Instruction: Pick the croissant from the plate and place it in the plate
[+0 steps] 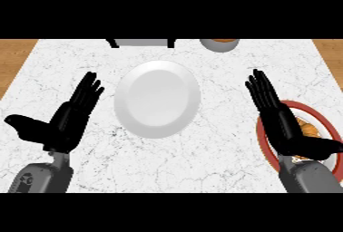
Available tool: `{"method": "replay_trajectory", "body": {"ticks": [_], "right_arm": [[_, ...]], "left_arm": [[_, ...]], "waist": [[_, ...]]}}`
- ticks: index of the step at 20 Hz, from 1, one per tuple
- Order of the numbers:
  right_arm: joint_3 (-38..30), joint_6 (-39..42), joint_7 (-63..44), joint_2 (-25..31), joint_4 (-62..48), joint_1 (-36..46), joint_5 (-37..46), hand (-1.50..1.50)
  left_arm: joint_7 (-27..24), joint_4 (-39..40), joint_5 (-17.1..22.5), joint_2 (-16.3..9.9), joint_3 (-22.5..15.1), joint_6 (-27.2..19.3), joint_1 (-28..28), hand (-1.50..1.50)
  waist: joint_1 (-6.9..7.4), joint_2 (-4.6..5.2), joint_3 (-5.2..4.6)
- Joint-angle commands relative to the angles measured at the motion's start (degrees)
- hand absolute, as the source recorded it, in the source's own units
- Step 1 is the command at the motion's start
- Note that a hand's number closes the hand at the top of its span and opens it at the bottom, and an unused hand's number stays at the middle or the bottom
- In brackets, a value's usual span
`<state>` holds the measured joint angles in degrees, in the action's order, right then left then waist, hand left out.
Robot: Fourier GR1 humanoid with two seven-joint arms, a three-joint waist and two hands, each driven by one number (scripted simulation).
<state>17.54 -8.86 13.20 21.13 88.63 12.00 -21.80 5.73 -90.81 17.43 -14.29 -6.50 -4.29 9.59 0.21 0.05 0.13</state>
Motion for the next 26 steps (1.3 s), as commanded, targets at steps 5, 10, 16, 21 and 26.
{"method": "replay_trajectory", "body": {"ticks": [5,10,16,21,26], "right_arm": [[-14.1,-11.7,-12.3,2.2,-12.8,6.1,-3.4,1.5],[-18.1,-32.1,-5.0,4.2,-20.4,1.7,10.5,-1.5],[-11.9,-43.5,6.7,-7.7,-21.4,-1.3,19.3,-1.5],[-8.1,-51.5,-7.5,-1.3,-11.4,-9.4,28.0,-1.5],[-4.2,-49.1,-24.6,5.8,-7.0,-14.9,36.6,-1.5]], "left_arm": [[-5.4,3.9,-7.2,-6.0,2.1,0.2,-4.3,0.0],[-7.2,6.7,-7.8,-5.7,1.9,0.3,-6.7,0.0],[-11.7,11.4,-10.6,-3.5,1.6,-0.3,-7.1,0.0],[-11.9,14.6,-9.6,-2.9,3.5,0.6,-5.3,0.0],[-13.5,14.3,-11.5,-2.0,2.3,0.2,-6.7,0.0]], "waist": [[1.14,0.37,-0.19],[0.12,0.71,-0.13],[-0.2,-0.01,-0.14],[-1.17,-0.25,-0.28],[-0.95,-0.21,-0.43]]}}
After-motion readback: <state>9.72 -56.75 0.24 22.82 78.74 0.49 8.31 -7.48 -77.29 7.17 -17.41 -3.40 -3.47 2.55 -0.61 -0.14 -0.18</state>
